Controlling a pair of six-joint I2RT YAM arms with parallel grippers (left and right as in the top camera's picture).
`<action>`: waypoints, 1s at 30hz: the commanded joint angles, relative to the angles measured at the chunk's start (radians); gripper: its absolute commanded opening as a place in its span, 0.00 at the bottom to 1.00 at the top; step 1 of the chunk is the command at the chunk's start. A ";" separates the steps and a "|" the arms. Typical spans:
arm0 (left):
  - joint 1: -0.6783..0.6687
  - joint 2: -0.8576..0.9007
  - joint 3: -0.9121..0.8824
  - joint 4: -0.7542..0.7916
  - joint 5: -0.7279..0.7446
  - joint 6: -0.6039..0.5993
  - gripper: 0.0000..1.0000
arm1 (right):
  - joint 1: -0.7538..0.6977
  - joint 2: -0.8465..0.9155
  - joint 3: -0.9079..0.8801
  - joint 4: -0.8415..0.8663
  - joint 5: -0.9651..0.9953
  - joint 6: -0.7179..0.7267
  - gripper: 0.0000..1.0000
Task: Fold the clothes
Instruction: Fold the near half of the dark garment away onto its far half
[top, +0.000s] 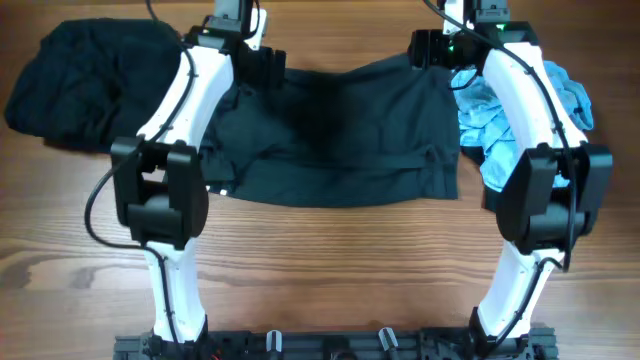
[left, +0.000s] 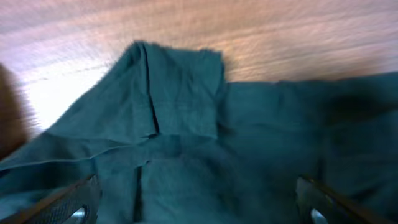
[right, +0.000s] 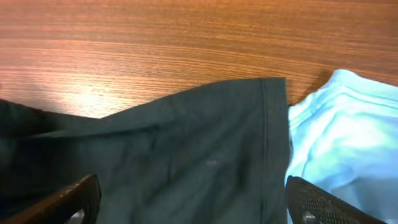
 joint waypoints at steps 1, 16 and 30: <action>0.005 0.058 0.018 0.018 -0.068 0.027 0.99 | 0.011 0.067 0.026 0.028 -0.012 -0.023 0.95; 0.008 0.163 0.018 0.139 -0.112 0.023 0.60 | 0.013 0.101 0.026 0.095 0.013 -0.016 0.96; 0.044 0.142 0.018 0.162 -0.119 -0.069 0.04 | 0.013 0.136 0.022 0.177 0.042 0.002 0.88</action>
